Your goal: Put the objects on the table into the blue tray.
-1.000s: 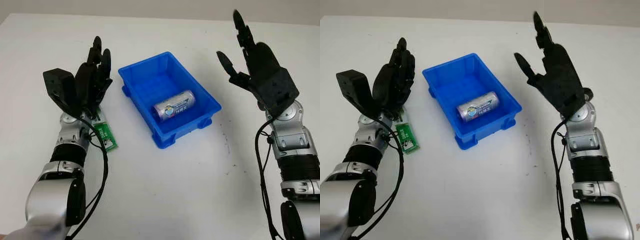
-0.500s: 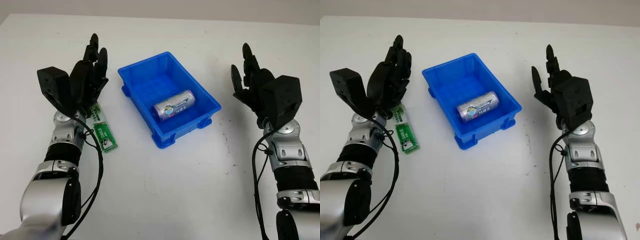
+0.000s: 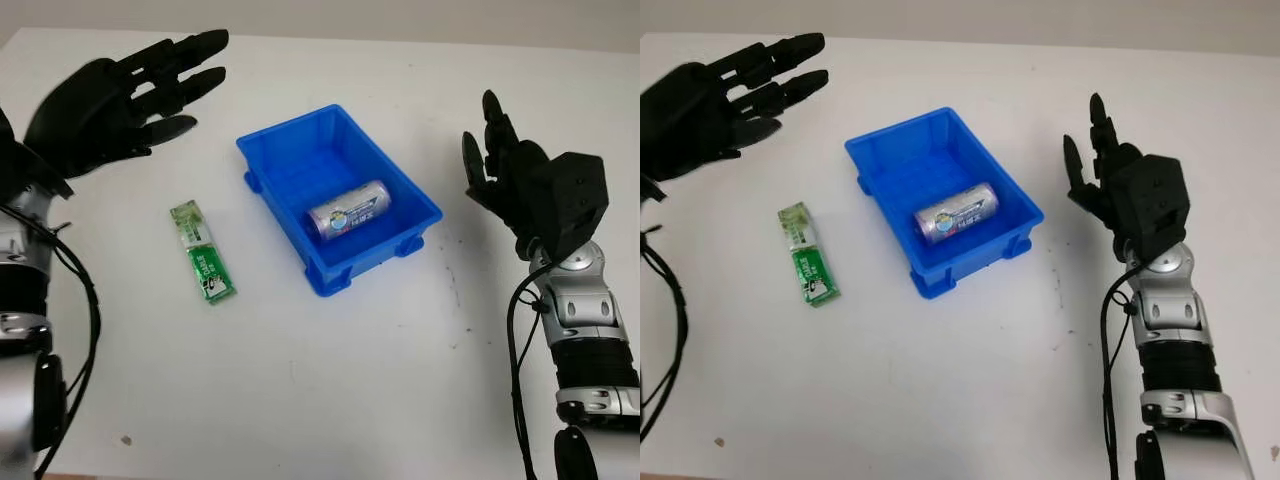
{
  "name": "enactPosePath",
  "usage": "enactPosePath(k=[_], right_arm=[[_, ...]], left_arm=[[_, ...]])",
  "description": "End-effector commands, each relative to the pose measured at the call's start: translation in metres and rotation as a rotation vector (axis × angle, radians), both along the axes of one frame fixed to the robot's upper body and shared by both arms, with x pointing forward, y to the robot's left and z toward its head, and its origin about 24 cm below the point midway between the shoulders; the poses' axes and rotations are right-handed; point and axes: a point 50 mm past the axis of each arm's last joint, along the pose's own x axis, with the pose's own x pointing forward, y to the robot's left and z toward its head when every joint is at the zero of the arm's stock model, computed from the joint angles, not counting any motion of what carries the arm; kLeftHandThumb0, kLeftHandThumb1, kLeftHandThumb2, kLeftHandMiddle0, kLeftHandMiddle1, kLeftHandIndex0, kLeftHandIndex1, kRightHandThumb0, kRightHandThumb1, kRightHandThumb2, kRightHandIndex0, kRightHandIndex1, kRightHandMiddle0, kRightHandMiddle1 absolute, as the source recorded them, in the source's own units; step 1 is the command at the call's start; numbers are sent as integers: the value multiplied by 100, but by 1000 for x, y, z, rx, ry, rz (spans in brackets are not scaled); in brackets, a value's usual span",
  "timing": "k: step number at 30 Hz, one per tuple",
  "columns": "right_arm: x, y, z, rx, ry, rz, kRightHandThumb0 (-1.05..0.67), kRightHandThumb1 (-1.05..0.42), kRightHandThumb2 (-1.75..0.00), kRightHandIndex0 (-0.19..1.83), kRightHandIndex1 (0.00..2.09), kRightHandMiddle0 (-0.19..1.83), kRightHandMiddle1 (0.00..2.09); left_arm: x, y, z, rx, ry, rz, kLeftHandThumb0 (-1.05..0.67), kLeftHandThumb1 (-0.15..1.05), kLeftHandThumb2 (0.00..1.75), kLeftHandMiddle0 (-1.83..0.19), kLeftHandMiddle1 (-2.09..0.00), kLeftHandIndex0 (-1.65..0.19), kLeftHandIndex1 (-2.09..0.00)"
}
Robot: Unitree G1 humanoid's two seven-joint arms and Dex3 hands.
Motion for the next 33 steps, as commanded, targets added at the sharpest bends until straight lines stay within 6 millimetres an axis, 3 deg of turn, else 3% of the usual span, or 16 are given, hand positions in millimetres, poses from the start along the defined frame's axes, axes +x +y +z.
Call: enactPosePath(k=[1, 6, 9, 14, 33], right_arm=[[1, -1, 4, 3, -8, -5, -67, -105, -74, -19, 0, -19, 0], [2, -1, 6, 15, -9, 3, -66, -105, -73, -19, 0, -19, 0], [2, -1, 6, 12, -9, 1, -66, -105, -74, -19, 0, -19, 0], [2, -1, 6, 12, -11, 2, -66, -105, -74, -19, 0, -19, 0], [0, -1, 7, 34, -10, 11, -64, -105, -76, -19, 0, -19, 0]], left_arm=[[-7, 0, 2, 110, -23, -3, -53, 74, 3, -31, -7, -33, -7], [-14, -3, 3, 284, -20, -21, -47, 75, 5, -33, -6, -34, -7], [-21, -10, 3, 486, -78, -47, -41, 75, 5, -32, -5, -34, -6], [-31, -20, -3, 768, -189, -124, -45, 78, 6, -30, -4, -33, -5], [-36, -31, -65, 994, -238, -242, -42, 82, 6, -36, -8, -38, -8]])
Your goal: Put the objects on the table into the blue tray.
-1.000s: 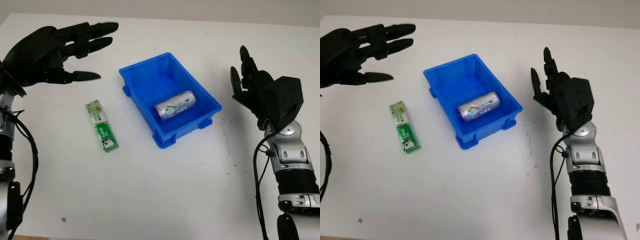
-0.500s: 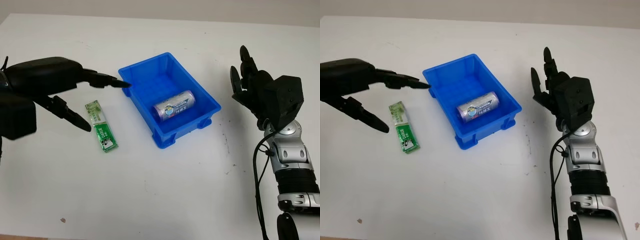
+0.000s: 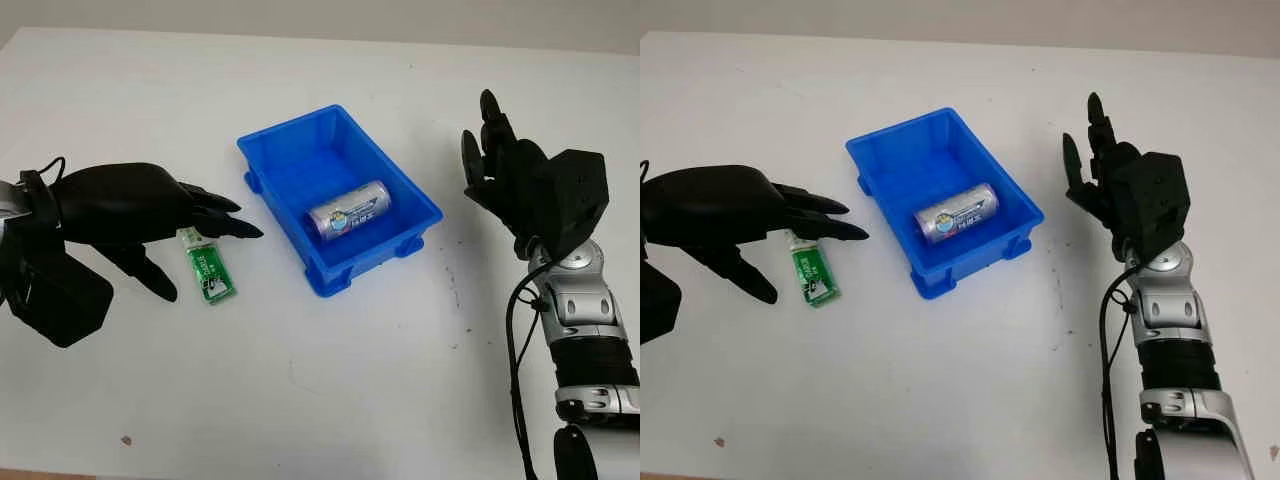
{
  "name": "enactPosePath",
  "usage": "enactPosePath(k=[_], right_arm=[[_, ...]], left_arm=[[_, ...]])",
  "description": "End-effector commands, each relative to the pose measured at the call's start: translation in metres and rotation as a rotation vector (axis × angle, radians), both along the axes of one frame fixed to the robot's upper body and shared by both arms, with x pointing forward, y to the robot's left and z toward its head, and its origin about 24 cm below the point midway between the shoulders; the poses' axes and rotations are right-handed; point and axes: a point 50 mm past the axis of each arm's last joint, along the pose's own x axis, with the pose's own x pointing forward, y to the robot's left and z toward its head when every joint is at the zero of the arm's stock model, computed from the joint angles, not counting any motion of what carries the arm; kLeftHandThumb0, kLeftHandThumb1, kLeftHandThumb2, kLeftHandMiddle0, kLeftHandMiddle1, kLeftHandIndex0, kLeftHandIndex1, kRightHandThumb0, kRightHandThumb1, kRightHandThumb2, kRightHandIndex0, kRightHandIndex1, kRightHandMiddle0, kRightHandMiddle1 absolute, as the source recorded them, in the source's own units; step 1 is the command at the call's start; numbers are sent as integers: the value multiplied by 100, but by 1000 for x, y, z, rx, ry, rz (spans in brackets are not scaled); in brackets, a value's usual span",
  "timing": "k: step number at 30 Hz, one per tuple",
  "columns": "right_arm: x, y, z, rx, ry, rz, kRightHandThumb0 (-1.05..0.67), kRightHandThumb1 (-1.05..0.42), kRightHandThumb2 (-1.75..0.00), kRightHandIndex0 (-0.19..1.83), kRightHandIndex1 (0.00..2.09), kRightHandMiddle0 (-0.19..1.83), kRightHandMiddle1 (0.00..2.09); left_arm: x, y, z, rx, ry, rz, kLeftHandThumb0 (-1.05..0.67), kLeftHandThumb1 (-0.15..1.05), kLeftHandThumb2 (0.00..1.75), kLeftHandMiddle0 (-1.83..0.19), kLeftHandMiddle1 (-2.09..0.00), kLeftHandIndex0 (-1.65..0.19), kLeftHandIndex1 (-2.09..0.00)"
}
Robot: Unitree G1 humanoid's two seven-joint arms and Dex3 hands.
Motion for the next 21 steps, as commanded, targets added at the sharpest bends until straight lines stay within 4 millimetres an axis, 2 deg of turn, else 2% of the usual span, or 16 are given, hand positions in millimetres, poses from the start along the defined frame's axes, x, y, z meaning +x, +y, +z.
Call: enactPosePath(k=[1, 5, 7, 8, 9, 10, 11, 12, 13, 15, 18, 21], right_arm=[[-1, -2, 6, 5, -16, -6, -64, -105, -76, -19, 0, -19, 0], [-1, -2, 5, 2, -11, -11, -64, -105, -76, -19, 0, -19, 0], [0, -2, 5, 8, -10, -10, -65, -105, -75, -19, 0, -19, 0], [-1, -2, 4, 15, -9, -11, -65, -105, -75, -19, 0, -19, 0], [-1, -2, 4, 26, -8, -10, -65, -105, -75, -19, 0, -19, 0], [-1, -2, 3, 34, -8, -8, -65, -105, -74, -19, 0, -19, 0], [-1, -2, 3, 41, -10, -5, -65, -105, -74, -19, 0, -19, 0], [-1, -2, 2, 45, -10, -1, -65, -105, -74, -19, 0, -19, 0], [-1, -2, 2, 52, -9, -1, -65, -105, -73, -19, 0, -19, 0], [-1, -3, 1, 62, -7, 0, -66, -105, -72, -19, 0, -19, 0], [-1, -2, 1, 68, -8, 4, -66, -105, -71, -19, 0, -19, 0], [-1, -1, 1, 87, -7, 5, -65, -105, -70, -19, 0, -19, 0]], left_arm=[[-1, 2, -13, 13, -24, -25, -42, 84, 7, -39, -9, -41, -9], [2, 2, -24, 57, -135, -90, -31, 91, 8, -49, -12, -49, -12], [3, 1, -29, 91, -238, -146, -15, 94, 8, -58, -17, -58, -17], [5, 0, -32, 114, -311, -184, -11, 95, 7, -58, -31, -59, -27], [7, 0, -34, 126, -380, -216, -10, 96, 6, -43, -100, -50, -72], [9, 1, -37, 137, -436, -245, -15, 100, 7, -45, -165, -31, -151], [11, 2, -39, 141, -476, -264, -18, 102, 7, -54, -187, -25, -180], [12, 3, -41, 143, -506, -274, -21, 103, 10, -65, -198, -24, -194], [14, 5, -42, 140, -531, -287, -30, 104, 12, -81, -205, -27, -203], [17, 8, -43, 126, -567, -307, -41, 105, 16, -94, -208, -34, -208], [21, 11, -42, 119, -625, -328, -51, 105, 20, -106, -209, -34, -209], [24, 11, -33, 106, -705, -350, -55, 105, 26, -112, -209, -42, -209]])
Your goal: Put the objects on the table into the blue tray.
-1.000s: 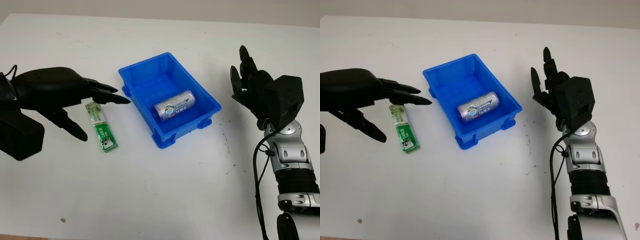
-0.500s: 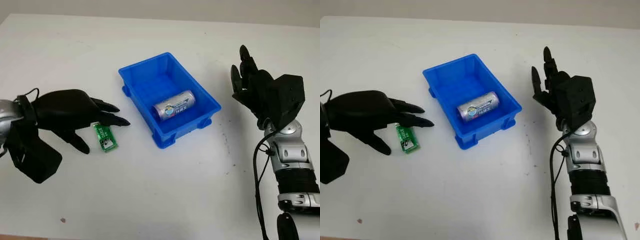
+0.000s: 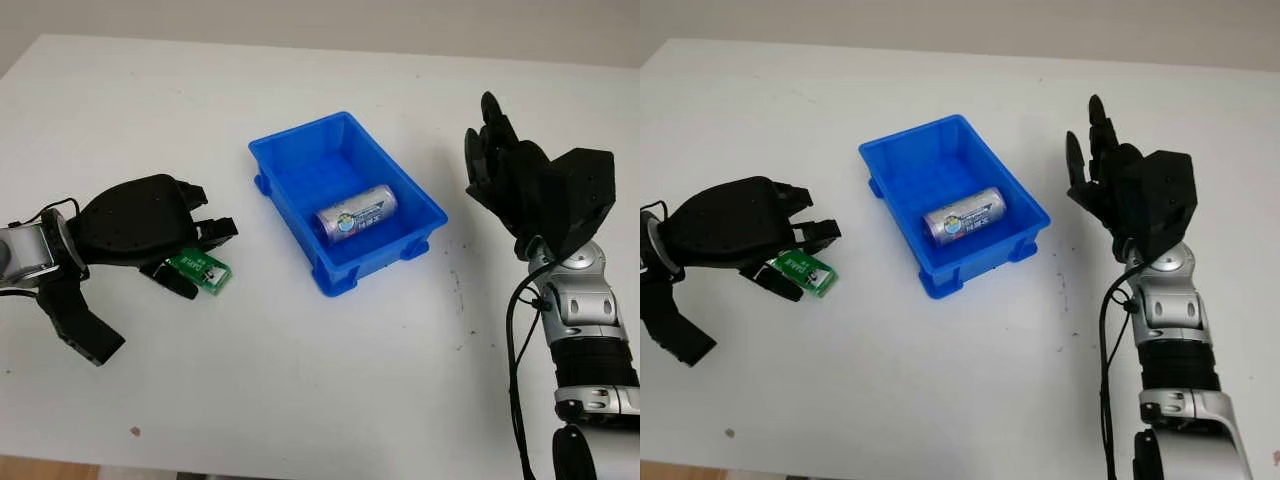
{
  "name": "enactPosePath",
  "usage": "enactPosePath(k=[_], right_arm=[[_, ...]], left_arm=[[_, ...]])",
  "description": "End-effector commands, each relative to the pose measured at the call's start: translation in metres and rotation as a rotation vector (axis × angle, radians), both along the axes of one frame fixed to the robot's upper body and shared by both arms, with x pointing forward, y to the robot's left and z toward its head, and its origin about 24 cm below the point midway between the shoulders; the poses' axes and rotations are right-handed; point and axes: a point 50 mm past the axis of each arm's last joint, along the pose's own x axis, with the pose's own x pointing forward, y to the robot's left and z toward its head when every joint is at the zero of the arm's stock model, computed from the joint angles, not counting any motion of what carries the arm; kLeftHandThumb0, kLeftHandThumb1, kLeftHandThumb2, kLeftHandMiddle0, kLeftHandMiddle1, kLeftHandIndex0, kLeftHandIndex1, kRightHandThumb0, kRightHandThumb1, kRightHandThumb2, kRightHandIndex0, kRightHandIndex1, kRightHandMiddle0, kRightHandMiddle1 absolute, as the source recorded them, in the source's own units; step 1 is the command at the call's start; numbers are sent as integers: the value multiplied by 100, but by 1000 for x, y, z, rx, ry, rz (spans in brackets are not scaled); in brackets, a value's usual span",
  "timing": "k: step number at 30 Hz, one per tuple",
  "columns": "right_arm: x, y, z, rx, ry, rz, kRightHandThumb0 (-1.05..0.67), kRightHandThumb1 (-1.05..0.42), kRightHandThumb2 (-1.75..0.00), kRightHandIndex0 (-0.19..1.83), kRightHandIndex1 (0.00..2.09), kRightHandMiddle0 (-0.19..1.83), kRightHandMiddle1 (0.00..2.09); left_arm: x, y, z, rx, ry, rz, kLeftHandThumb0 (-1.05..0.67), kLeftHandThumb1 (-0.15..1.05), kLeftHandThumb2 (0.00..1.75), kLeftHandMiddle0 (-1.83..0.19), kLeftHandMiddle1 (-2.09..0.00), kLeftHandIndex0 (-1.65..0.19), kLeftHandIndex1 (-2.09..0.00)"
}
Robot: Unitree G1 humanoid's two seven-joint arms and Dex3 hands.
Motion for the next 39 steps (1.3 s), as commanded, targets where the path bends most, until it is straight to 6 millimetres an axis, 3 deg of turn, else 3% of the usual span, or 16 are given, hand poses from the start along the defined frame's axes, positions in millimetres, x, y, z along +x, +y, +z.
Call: enactPosePath(k=[1, 5, 8, 10, 12, 13, 16, 21, 27, 35, 39], right_arm=[[0, 0, 2, 22, -10, -2, -65, -105, -70, -19, 0, -19, 0], [0, 1, 3, 35, -14, 4, -64, -105, -70, -19, 0, -19, 0], [1, 2, 2, 32, -13, 5, -65, -105, -70, -19, 0, -19, 0], [1, 2, 2, 36, -10, 8, -65, -105, -69, -19, 0, -19, 0], [1, 2, 1, 43, -9, 10, -65, -105, -69, -19, 0, -19, 0], [1, 3, 1, 47, -11, 14, -65, -105, -69, -19, 0, -19, 0], [1, 2, 1, 51, -9, 13, -65, -105, -68, -19, 0, -19, 0], [1, 3, 0, 46, -10, 5, -68, -105, -67, -19, 0, -19, 0], [0, 4, -1, 63, -8, 3, -68, -105, -66, -19, 0, -19, 0], [-1, 5, -2, 49, -5, -7, -66, -105, -67, -19, 0, -19, 0], [-3, 5, -3, 42, 10, -14, -67, -105, -67, -19, 0, -19, 0]], left_arm=[[4, -6, 10, 11, -57, -22, -55, 105, 27, -112, -209, -40, -209], [5, -10, 33, 15, -123, -5, -54, 105, 30, -88, -209, -27, -209], [8, -12, 49, -23, -170, -16, -52, 105, 28, -83, -209, -29, -209], [10, -13, 60, -52, -190, -17, -51, 105, 27, -80, -209, -18, -206], [11, -15, 69, -98, -206, -25, -51, 105, 24, -79, -209, -17, -206], [12, -16, 77, -128, -220, -29, -49, 105, 24, -68, -209, -21, -196], [13, -19, 97, -252, -253, -55, -47, 105, 26, -53, -207, -21, -194], [13, -30, 125, -421, -289, -128, -50, 105, 26, -66, -209, -26, -209], [20, -52, 138, -475, -289, -171, -54, 105, 39, -77, -209, -37, -209], [34, -96, 142, -510, -199, -237, -53, 105, 15, -78, -209, -41, -209], [44, -118, 135, -524, -174, -245, -54, 105, 23, -80, -209, -42, -209]])
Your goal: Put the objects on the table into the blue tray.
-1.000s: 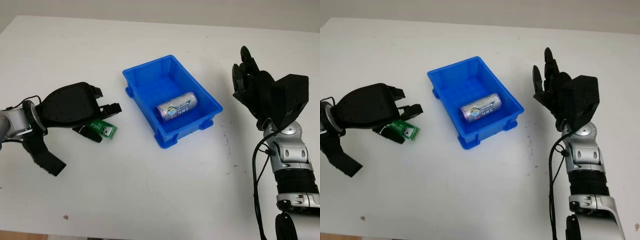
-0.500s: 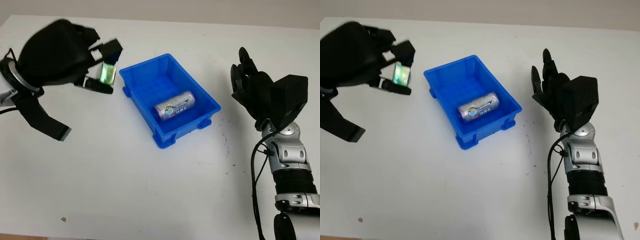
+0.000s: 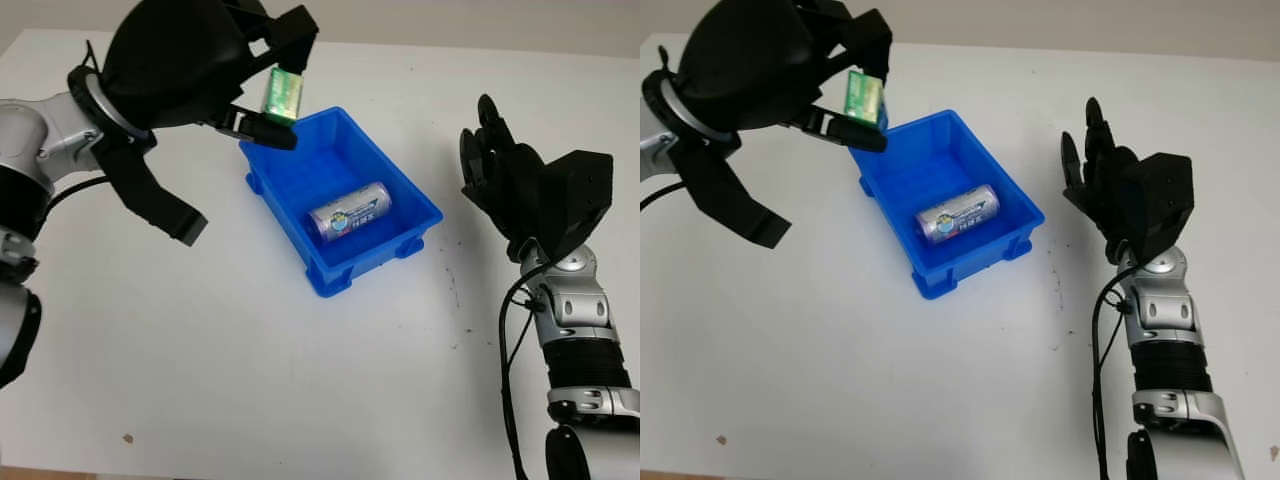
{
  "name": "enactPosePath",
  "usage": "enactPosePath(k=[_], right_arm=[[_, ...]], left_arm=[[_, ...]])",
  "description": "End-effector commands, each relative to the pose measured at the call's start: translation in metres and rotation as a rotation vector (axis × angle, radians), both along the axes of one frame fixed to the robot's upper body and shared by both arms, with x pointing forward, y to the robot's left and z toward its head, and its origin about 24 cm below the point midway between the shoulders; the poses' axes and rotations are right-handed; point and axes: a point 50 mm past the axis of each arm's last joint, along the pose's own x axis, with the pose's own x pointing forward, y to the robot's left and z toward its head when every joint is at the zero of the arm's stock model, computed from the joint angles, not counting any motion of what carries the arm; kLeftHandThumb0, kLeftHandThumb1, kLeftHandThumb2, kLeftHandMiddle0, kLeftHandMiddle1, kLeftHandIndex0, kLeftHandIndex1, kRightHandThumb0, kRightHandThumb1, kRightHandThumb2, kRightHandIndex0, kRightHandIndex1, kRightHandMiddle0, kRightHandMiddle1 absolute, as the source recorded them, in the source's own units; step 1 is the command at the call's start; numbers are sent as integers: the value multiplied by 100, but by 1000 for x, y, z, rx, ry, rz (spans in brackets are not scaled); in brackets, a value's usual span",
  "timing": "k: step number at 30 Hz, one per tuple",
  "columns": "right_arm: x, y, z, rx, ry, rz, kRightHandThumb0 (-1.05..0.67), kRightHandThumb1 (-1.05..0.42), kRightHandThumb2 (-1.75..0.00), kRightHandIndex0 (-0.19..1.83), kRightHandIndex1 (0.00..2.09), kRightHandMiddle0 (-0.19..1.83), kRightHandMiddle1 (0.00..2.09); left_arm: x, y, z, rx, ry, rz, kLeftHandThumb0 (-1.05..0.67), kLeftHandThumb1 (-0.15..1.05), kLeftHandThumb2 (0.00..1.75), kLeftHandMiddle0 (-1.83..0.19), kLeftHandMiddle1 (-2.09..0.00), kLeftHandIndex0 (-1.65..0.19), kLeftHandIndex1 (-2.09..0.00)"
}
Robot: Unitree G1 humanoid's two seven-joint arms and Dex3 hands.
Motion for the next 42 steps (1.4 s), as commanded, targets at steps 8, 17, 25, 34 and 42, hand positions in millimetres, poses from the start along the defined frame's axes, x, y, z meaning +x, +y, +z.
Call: enactPosePath(k=[8, 17, 25, 34, 42], right_arm=[[-9, -1, -3, 8, 1, -4, -63, -105, -72, -19, 0, -19, 0], [-12, -1, -5, 1, 7, -5, -63, -105, -71, -19, 0, -19, 0], [-9, 0, -4, -15, 8, 17, -64, -105, -71, -19, 0, -19, 0], [-6, -1, -1, -10, 2, 14, -66, -105, -69, -19, 0, -19, 0], [-5, -3, 4, -14, -8, 1, -66, -105, -70, -19, 0, -19, 0]], left_arm=[[15, -34, -17, 42, 78, 26, -51, 105, 26, -81, -209, -49, -209], [33, -28, -40, 248, 420, 345, -84, 105, 16, 17, -5, 18, -4], [30, -23, -37, 201, 437, 345, -92, 105, 46, 19, 0, 19, 0], [20, -4, -25, -283, 680, 79, -84, 105, 56, 19, 0, 19, 0], [26, 33, -42, -844, 1018, -94, -79, 105, 60, 17, -4, 14, -5]])
